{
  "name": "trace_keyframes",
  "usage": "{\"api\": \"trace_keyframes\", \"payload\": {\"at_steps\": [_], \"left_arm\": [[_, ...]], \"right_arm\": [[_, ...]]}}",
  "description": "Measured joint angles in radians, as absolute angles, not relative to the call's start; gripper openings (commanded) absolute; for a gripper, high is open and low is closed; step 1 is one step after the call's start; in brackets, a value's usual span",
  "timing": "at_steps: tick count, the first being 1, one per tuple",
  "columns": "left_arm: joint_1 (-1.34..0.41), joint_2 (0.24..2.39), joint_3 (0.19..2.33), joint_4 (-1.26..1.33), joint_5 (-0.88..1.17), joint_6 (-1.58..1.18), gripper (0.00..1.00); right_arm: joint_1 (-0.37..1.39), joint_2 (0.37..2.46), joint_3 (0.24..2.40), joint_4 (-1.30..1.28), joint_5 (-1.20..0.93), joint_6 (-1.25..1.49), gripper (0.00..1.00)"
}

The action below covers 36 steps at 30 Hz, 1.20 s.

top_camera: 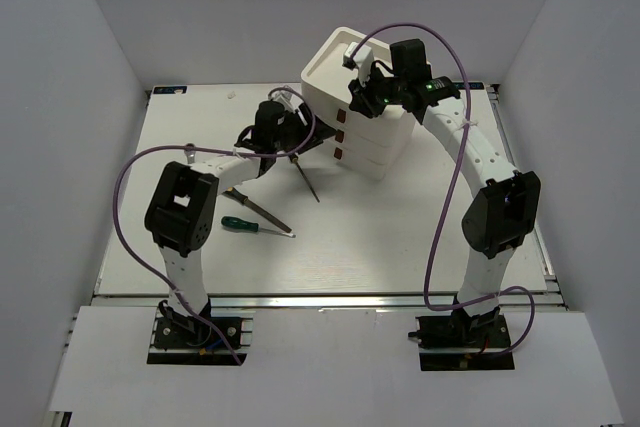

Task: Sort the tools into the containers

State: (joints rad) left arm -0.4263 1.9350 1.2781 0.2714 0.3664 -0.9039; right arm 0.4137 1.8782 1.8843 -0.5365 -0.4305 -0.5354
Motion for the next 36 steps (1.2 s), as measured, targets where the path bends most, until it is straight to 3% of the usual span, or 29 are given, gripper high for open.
{"api": "trace_keyframes", "payload": {"at_steps": [7, 18, 23, 27, 32, 36], "left_arm": [[-0.425, 1.934, 1.246, 0.23, 0.295, -0.725, 0.7], [-0.519, 1.991, 1.279, 0.379, 0.285, -0.437, 0.7], [-0.535, 2.023, 1.314, 0.385, 0.276, -0.382, 0.65], [-0.54, 2.033, 1.331, 0.345, 0.223, -0.36, 0.53], [-0.541, 2.041, 1.346, 0.314, 0.193, -0.358, 0.22], [-0.546, 2.04, 1.353, 0.306, 0.194, -0.351, 0.05]], "right_arm": [[0.414, 1.878, 1.884, -0.537, -0.433, -0.531, 0.32], [0.414, 1.879, 1.887, -0.543, -0.433, -0.531, 0.33], [0.414, 1.879, 1.889, -0.549, -0.434, -0.53, 0.33], [0.414, 1.879, 1.89, -0.551, -0.434, -0.53, 0.32], [0.414, 1.879, 1.89, -0.551, -0.433, -0.531, 0.32], [0.414, 1.879, 1.89, -0.551, -0.429, -0.531, 0.32]]}}
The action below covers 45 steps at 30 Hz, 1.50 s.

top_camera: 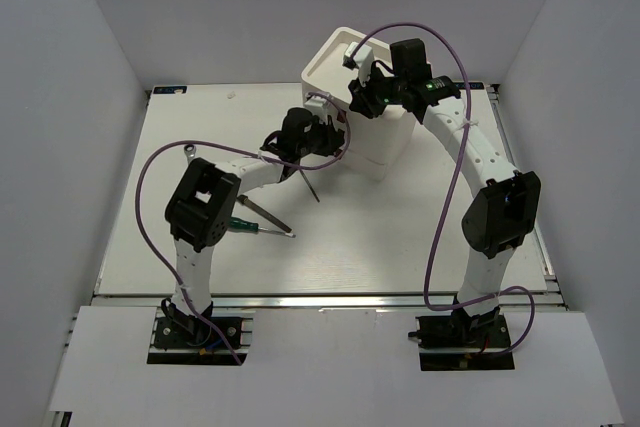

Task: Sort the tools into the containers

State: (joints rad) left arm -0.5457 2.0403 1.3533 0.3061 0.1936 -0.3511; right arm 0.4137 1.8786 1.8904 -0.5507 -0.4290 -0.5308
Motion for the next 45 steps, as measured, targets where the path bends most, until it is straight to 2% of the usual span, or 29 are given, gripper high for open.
{"api": "trace_keyframes", "payload": {"at_steps": [3, 9, 21, 24, 25, 26, 27, 28, 29, 30, 36, 39, 45], "left_arm": [[-0.547, 2.034, 1.348, 0.307, 0.191, -0.345, 0.0], [-0.553, 1.964, 1.264, 0.331, 0.17, -0.337, 0.0], [-0.57, 1.69, 1.008, 0.276, 0.135, -0.288, 0.0], [-0.572, 1.652, 0.984, 0.245, 0.124, -0.289, 0.01], [-0.572, 1.643, 0.976, 0.244, 0.118, -0.291, 0.09], [-0.572, 1.635, 0.968, 0.241, 0.111, -0.294, 0.21], [-0.572, 1.627, 0.961, 0.239, 0.105, -0.294, 0.42], [-0.572, 1.614, 0.952, 0.229, 0.096, -0.301, 0.51], [-0.572, 1.603, 0.95, 0.22, 0.089, -0.308, 0.59], [-0.572, 1.589, 0.951, 0.214, 0.082, -0.316, 0.64], [-0.572, 1.487, 1.005, 0.137, 0.039, -0.359, 0.73], [-0.572, 1.396, 1.009, 0.082, -0.018, -0.385, 0.87], [-0.558, 1.191, 1.002, -0.128, -0.174, -0.505, 0.89]], "right_arm": [[0.414, 1.879, 1.89, -0.55, -0.428, -0.53, 0.32], [0.416, 1.879, 1.89, -0.552, -0.422, -0.528, 0.32], [0.417, 1.879, 1.89, -0.554, -0.414, -0.523, 0.33], [0.417, 1.879, 1.89, -0.558, -0.414, -0.522, 0.38], [0.417, 1.879, 1.89, -0.559, -0.414, -0.522, 0.43], [0.417, 1.879, 1.89, -0.56, -0.415, -0.522, 0.46], [0.418, 1.879, 1.89, -0.561, -0.417, -0.522, 0.49], [0.418, 1.879, 1.89, -0.564, -0.418, -0.523, 0.55], [0.418, 1.879, 1.891, -0.567, -0.422, -0.524, 0.57], [0.418, 1.879, 1.892, -0.572, -0.426, -0.527, 0.62], [0.418, 1.879, 1.925, -0.639, -0.436, -0.531, 0.7], [0.418, 1.879, 1.951, -0.672, -0.44, -0.533, 0.74], [0.418, 1.832, 1.962, -0.654, -0.44, -0.534, 0.75]]}}
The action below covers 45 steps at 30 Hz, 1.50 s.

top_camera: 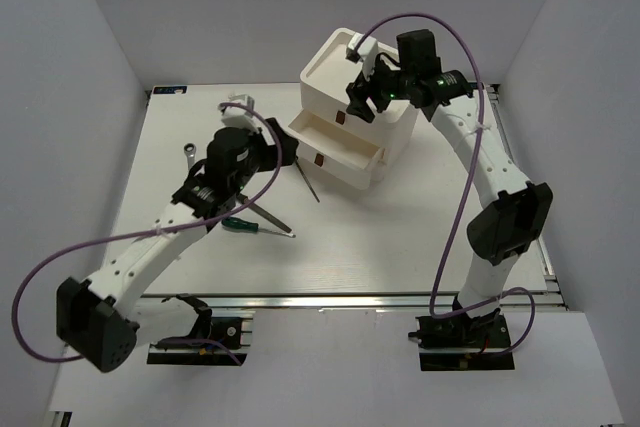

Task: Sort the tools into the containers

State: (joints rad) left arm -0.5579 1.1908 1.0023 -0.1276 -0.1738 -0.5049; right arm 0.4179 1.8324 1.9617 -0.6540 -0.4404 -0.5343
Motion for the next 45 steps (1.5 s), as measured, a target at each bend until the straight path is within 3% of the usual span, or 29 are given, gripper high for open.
{"api": "trace_keyframes", "payload": {"at_steps": [3, 7, 8, 9, 11, 12, 14, 16, 17, 18, 20, 22, 30, 40, 45], "left_arm": [[-0.528, 1.071, 0.952, -0.204, -0.211, -0.572, 0.87], [-0.484, 0.947, 0.881, -0.336, -0.253, -0.671, 0.7], [-0.476, 0.923, 0.866, -0.373, -0.265, -0.698, 0.53], [-0.471, 0.9, 0.852, -0.412, -0.277, -0.724, 0.42], [-0.467, 0.853, 0.833, -0.485, -0.304, -0.785, 0.2], [-0.467, 0.828, 0.826, -0.519, -0.317, -0.813, 0.2], [-0.467, 0.772, 0.824, -0.589, -0.345, -0.863, 0.2], [-0.466, 0.709, 0.824, -0.649, -0.379, -0.912, 0.39], [-0.466, 0.682, 0.828, -0.683, -0.393, -0.933, 0.48], [-0.466, 0.658, 0.837, -0.721, -0.41, -0.953, 0.58], [-0.466, 0.63, 0.865, -0.783, -0.434, -0.977, 0.63], [-0.466, 0.617, 0.911, -0.837, -0.453, -0.987, 0.65], [-0.466, 0.546, 1.032, -0.97, -0.48, -0.973, 0.67], [-0.466, 0.464, 1.052, -1.06, -0.482, -0.973, 0.67], [-0.466, 0.475, 1.058, -1.084, -0.472, -0.97, 0.68]], "right_arm": [[0.418, 1.769, 1.932, -0.591, -0.458, -0.54, 0.74], [0.419, 1.636, 1.818, -0.494, -0.58, -0.583, 0.64], [0.426, 1.603, 1.784, -0.476, -0.624, -0.605, 0.58], [0.441, 1.573, 1.752, -0.471, -0.663, -0.633, 0.41], [0.497, 1.54, 1.708, -0.475, -0.722, -0.691, 0.22], [0.548, 1.533, 1.686, -0.479, -0.737, -0.725, 0.15], [0.671, 1.543, 1.634, -0.493, -0.754, -0.769, 0.15], [0.794, 1.582, 1.577, -0.495, -0.751, -0.775, 0.27], [0.848, 1.618, 1.558, -0.496, -0.744, -0.766, 0.44], [0.895, 1.663, 1.549, -0.498, -0.734, -0.75, 0.49], [0.953, 1.756, 1.551, -0.49, -0.704, -0.724, 0.63], [0.994, 1.864, 1.578, -0.493, -0.66, -0.689, 0.68], [1.087, 2.168, 1.737, -0.427, -0.437, -0.596, 0.71], [1.113, 2.242, 1.816, -0.314, -0.285, -0.533, 0.71], [1.111, 2.305, 1.846, -0.281, -0.256, -0.529, 0.66]]}}
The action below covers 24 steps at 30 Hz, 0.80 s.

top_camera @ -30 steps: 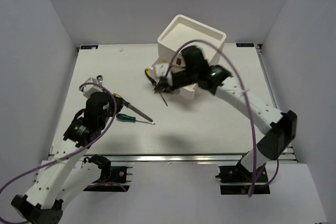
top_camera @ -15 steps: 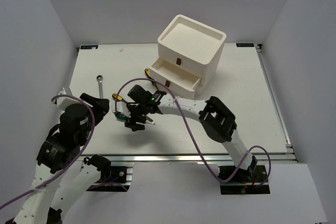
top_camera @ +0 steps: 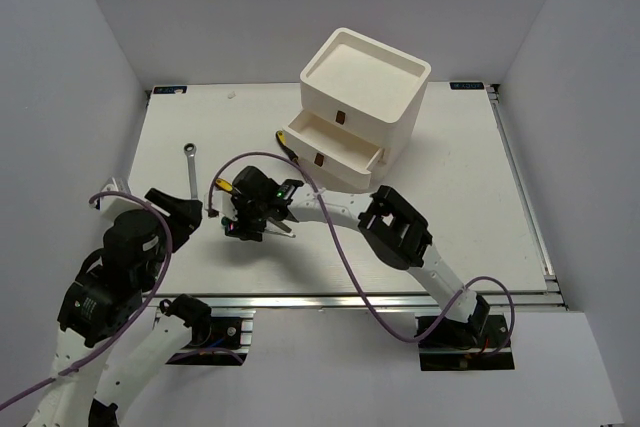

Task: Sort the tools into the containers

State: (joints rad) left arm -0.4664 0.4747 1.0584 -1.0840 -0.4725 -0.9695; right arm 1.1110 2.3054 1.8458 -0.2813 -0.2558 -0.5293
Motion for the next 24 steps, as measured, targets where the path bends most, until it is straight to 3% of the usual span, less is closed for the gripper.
{"api": "trace_keyframes", "payload": {"at_steps": [4, 6, 7, 11, 18, 24], "left_arm": [[-0.466, 0.495, 1.079, -1.1, -0.47, -0.96, 0.68], [-0.466, 0.501, 1.084, -1.1, -0.47, -0.955, 0.68], [-0.466, 0.503, 1.084, -1.099, -0.468, -0.951, 0.68], [-0.466, 0.508, 1.084, -1.09, -0.46, -0.942, 0.68], [-0.466, 0.512, 1.031, -0.998, -0.433, -0.903, 0.69], [-0.466, 0.5, 0.989, -0.823, -0.377, -0.823, 0.65]], "right_arm": [[1.11, 2.36, 1.865, -0.268, -0.262, -0.524, 0.56], [1.109, 2.365, 1.869, -0.262, -0.261, -0.528, 0.4], [1.109, 2.365, 1.869, -0.262, -0.257, -0.528, 0.27], [1.107, 2.362, 1.858, -0.257, -0.267, -0.525, 0.0], [1.066, 2.265, 1.788, -0.391, -0.518, -0.517, 0.0], [0.981, 1.979, 1.736, -0.441, -0.651, -0.42, 0.0]]}}
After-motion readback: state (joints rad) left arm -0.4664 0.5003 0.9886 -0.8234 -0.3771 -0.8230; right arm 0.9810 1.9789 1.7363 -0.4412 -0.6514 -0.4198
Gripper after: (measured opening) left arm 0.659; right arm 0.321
